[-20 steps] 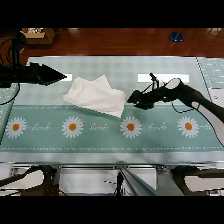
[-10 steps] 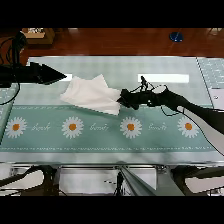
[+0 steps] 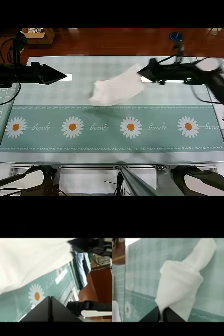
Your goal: Fold the shirts.
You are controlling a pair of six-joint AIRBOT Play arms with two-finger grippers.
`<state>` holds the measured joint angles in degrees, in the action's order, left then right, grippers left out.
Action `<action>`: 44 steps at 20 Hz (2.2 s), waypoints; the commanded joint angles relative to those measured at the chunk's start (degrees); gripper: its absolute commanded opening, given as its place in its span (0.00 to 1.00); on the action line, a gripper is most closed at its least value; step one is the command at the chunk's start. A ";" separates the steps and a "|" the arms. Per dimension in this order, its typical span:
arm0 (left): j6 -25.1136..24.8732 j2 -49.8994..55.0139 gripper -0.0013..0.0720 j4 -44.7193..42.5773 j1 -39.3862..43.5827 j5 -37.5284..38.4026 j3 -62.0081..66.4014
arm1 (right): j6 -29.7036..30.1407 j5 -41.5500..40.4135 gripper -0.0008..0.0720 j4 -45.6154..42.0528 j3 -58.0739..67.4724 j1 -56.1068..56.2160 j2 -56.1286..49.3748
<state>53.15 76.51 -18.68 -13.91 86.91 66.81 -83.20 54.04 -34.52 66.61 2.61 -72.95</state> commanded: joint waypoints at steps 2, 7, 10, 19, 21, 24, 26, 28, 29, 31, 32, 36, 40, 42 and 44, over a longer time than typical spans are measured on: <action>0.00 0.07 0.04 -0.02 0.02 -1.22 0.00 | -13.40 8.59 0.03 -18.56 1.60 -15.17 12.90; -0.02 0.07 0.04 0.00 0.02 -1.42 0.00 | -14.45 31.23 0.03 -38.32 1.60 -33.97 19.80; -1.16 0.07 0.04 0.00 0.00 -1.46 0.00 | -13.22 43.28 0.03 -57.02 1.60 -41.09 21.33; -2.58 0.07 0.04 0.00 0.00 -2.54 0.02 | -6.05 52.52 0.04 -84.56 1.44 -52.89 22.36; -3.06 0.07 0.04 0.04 0.00 -2.69 0.02 | -6.03 52.52 0.04 -84.35 1.40 -57.22 22.53; -3.34 0.04 0.04 0.04 0.00 -2.71 0.02 | -5.35 52.52 0.04 -84.39 -1.22 -64.37 25.27; -4.72 0.04 0.04 0.04 0.00 -2.97 0.02 | -5.14 52.46 0.04 -83.95 -5.07 -69.33 27.89; -4.72 0.07 0.04 0.04 0.00 -3.85 0.02 | -4.61 51.47 0.04 -84.00 -9.55 -73.22 30.86; -4.74 0.07 0.04 0.04 0.00 -4.07 0.02 | -4.37 50.23 0.04 -84.13 -11.72 -74.73 32.37; -4.74 0.07 0.04 0.04 -0.07 -4.24 0.02 | -3.50 48.35 0.04 -84.50 -15.10 -77.18 34.67; -4.74 0.07 0.04 0.02 -0.07 -4.24 0.02 | -3.26 47.21 0.04 -84.52 -16.39 -78.36 35.34; -4.74 0.07 0.04 0.00 -0.07 -4.24 0.02 | -2.23 40.09 0.61 -84.61 -16.98 -79.30 35.36; -4.68 0.07 0.04 0.74 0.04 -4.57 0.04 | 0.04 28.33 0.61 -66.69 -9.07 -79.28 30.62; -4.70 0.07 0.16 5.01 0.52 -6.38 0.28 | 0.90 23.65 0.61 -44.89 -2.38 -78.01 26.36; -7.76 -0.04 0.80 12.61 2.40 -8.35 0.33 | 2.32 20.41 0.61 -26.45 2.14 -70.71 22.25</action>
<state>48.03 76.53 -13.85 -12.91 80.75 66.98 -83.07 81.49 -88.40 62.52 -73.28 -45.91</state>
